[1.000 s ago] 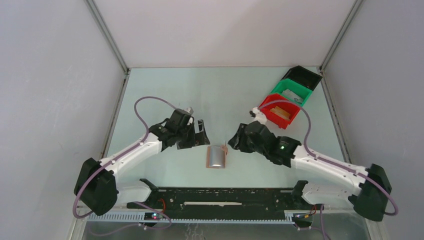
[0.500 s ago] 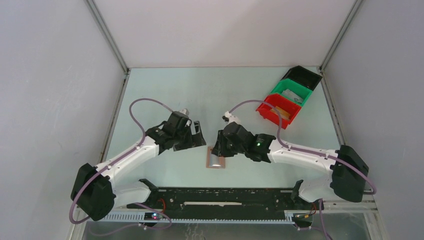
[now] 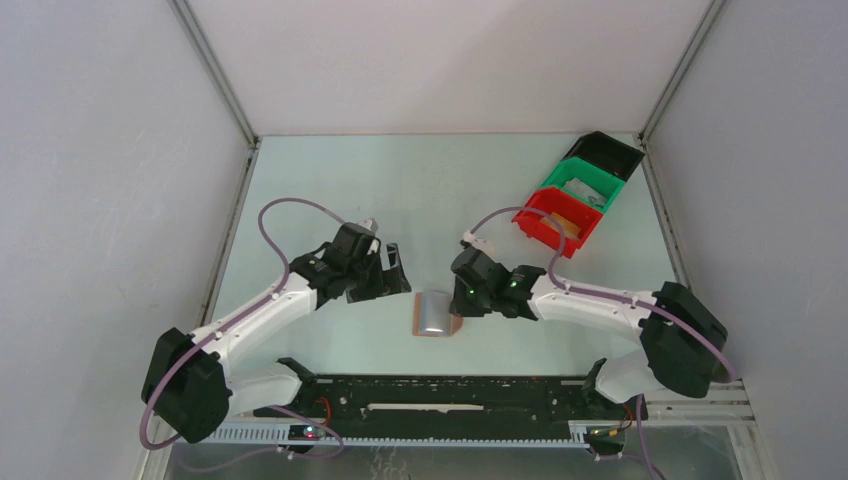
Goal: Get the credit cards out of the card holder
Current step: Remove the credit card from the card holder.
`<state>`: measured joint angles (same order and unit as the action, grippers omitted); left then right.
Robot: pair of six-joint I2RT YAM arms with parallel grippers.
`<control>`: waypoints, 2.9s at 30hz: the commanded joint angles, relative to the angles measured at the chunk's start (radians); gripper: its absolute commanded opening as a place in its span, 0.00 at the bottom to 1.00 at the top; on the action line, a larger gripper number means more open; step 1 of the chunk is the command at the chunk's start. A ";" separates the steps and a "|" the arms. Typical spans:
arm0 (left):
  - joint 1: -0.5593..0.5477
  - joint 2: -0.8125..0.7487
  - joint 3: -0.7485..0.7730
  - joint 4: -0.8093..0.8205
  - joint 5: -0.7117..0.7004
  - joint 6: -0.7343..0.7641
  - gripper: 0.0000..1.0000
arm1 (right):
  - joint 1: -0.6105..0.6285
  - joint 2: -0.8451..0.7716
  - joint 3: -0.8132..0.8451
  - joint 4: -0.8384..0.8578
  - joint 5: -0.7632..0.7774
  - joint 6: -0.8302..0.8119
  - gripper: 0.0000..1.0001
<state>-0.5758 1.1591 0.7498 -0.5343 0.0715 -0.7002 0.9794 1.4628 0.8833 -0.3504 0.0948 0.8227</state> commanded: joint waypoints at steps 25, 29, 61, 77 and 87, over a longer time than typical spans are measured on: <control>-0.126 0.168 0.039 0.254 0.248 -0.061 0.85 | -0.181 -0.012 -0.322 0.180 -0.048 0.086 0.18; -0.131 0.191 0.045 0.249 0.231 -0.061 0.87 | -0.182 -0.027 -0.322 0.167 -0.044 0.085 0.18; -0.214 0.535 0.181 0.600 0.466 -0.171 0.88 | -0.191 -0.441 -0.414 0.112 0.044 0.104 0.23; -0.182 0.487 0.205 0.488 0.447 -0.115 0.89 | -0.108 -0.356 -0.471 0.504 -0.124 0.167 0.24; -0.166 0.447 0.220 0.409 0.453 -0.073 0.90 | -0.175 -0.146 -0.464 0.610 -0.183 0.194 0.19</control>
<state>-0.7403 1.6695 0.9173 -0.0708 0.4942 -0.8207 0.8314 1.2514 0.4141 0.1967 -0.0925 0.9783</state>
